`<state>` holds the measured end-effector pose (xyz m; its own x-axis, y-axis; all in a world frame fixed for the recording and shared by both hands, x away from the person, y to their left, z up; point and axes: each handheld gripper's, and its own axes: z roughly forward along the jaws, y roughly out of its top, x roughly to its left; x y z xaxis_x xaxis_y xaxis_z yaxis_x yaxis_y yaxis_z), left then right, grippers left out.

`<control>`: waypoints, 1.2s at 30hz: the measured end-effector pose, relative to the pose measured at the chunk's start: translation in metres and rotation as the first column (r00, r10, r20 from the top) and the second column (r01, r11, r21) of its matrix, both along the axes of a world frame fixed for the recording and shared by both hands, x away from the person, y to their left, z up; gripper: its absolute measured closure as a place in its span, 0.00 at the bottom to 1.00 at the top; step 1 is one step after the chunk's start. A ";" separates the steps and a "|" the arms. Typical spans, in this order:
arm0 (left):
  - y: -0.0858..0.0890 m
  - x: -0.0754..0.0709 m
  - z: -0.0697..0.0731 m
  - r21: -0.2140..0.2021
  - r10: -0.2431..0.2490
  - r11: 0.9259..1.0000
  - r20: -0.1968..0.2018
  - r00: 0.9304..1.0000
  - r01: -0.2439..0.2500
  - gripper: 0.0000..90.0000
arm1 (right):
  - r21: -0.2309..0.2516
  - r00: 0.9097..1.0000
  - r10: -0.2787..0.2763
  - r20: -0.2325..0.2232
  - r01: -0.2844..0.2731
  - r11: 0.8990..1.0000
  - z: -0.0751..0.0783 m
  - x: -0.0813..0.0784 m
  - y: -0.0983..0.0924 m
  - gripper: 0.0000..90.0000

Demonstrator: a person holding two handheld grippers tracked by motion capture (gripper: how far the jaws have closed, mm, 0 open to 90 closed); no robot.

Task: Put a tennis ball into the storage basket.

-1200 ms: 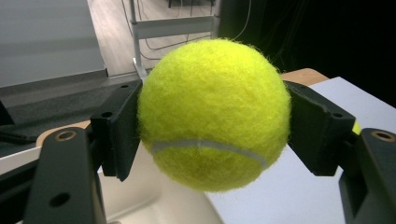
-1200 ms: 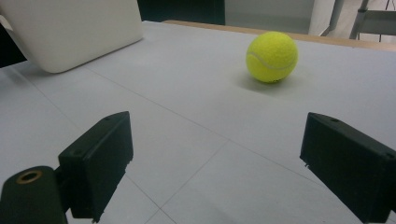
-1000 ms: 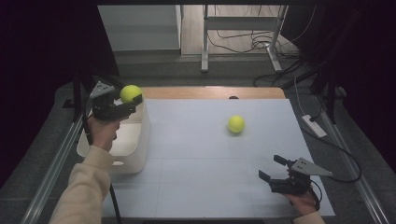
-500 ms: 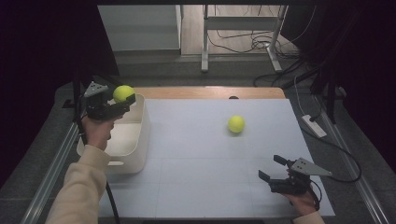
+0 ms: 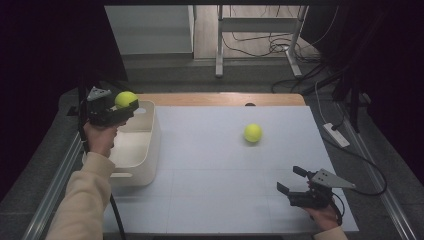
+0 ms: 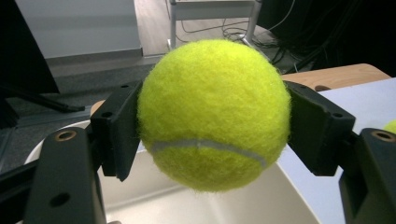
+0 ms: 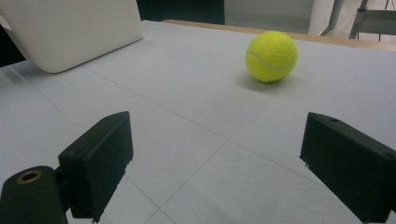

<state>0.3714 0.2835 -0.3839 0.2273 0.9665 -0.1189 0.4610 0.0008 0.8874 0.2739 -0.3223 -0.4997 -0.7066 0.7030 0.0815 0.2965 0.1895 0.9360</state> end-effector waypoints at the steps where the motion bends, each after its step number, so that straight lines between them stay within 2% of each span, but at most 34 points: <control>1: 0.000 0.000 0.000 0.000 0.000 1.000 0.000 1.000 0.000 0.30 | 0.001 1.000 0.000 0.000 0.000 1.000 0.000 0.000 0.000 0.11; 5: 0.003 0.003 -0.002 0.002 0.009 1.000 -0.015 1.000 -0.009 0.30 | 0.001 1.000 -0.001 -0.002 0.001 1.000 0.000 0.000 0.000 0.11; 8: 0.005 0.007 -0.005 -0.002 0.009 1.000 -0.040 0.999 -0.009 0.30 | 0.002 1.000 -0.001 -0.002 0.001 1.000 0.000 0.000 0.000 0.11; 11: 0.006 0.011 -0.009 0.011 0.023 1.000 -0.059 0.998 -0.022 0.30 | 0.001 1.000 -0.001 -0.004 0.001 1.000 -0.001 0.000 0.000 0.11; 21: 0.010 0.015 -0.014 0.013 0.034 0.999 -0.096 0.995 -0.033 0.30 | 0.000 1.000 0.001 -0.004 -0.001 1.000 -0.001 0.000 0.000 0.11; 27: 0.014 0.021 -0.021 0.017 0.038 0.999 -0.162 0.986 -0.036 0.30 | -0.001 1.000 -0.001 -0.006 0.001 1.000 -0.001 0.000 0.001 0.11; 36: 0.018 0.024 -0.027 0.035 0.058 0.998 -0.194 0.979 -0.052 0.30 | -0.003 1.000 0.002 -0.005 -0.002 1.000 -0.001 0.001 0.000 0.11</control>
<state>0.3954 0.3020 -0.4112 0.1489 0.9807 -0.1269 0.6248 0.0061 0.7807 0.2744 -0.3220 -0.5008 -0.7076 0.7016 0.0836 0.3012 0.1925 0.9339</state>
